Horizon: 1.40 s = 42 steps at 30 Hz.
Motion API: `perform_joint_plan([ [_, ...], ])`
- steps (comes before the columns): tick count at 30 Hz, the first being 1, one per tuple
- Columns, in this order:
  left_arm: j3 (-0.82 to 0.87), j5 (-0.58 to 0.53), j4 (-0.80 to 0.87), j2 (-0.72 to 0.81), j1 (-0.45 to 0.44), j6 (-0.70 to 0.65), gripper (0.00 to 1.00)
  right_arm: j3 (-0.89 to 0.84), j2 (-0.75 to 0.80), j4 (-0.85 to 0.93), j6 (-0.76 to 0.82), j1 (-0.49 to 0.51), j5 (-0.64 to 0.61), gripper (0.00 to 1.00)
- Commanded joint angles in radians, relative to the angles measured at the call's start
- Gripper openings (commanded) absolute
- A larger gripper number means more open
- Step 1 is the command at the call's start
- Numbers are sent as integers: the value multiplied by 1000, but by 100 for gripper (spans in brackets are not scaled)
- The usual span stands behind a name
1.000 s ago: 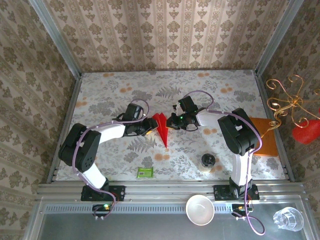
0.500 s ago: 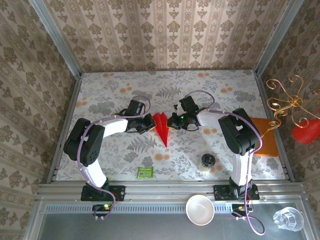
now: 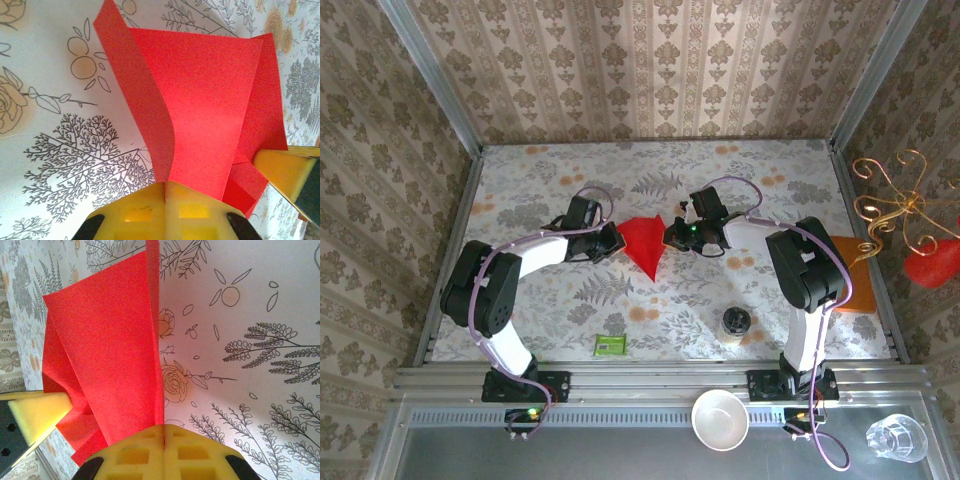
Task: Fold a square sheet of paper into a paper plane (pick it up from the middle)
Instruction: Turn over a paper plane at the top-center of the table.
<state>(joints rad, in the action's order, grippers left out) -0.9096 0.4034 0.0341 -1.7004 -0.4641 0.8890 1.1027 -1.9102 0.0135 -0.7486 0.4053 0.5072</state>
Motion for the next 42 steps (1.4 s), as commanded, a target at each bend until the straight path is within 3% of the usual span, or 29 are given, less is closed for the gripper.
perform_joint_plan([
  [1, 23, -1, -24, 2, 2, -10, 0, -17, 1, -21, -14, -4, -24, 8],
  [13, 23, 51, -74, -69, 2, -31, 6, 17, -74, 22, 27, -5, 5, 17],
  [27, 8, 63, -34, -114, 2, -101, 5, 68, -97, 135, 87, -5, -44, 18],
  [35, -22, 97, -38, -86, -5, -82, 4, 66, 79, 264, 136, 6, -85, 38],
  [42, -39, 108, -38, -66, -16, -74, 4, 74, 135, 367, 153, 108, -176, 43],
])
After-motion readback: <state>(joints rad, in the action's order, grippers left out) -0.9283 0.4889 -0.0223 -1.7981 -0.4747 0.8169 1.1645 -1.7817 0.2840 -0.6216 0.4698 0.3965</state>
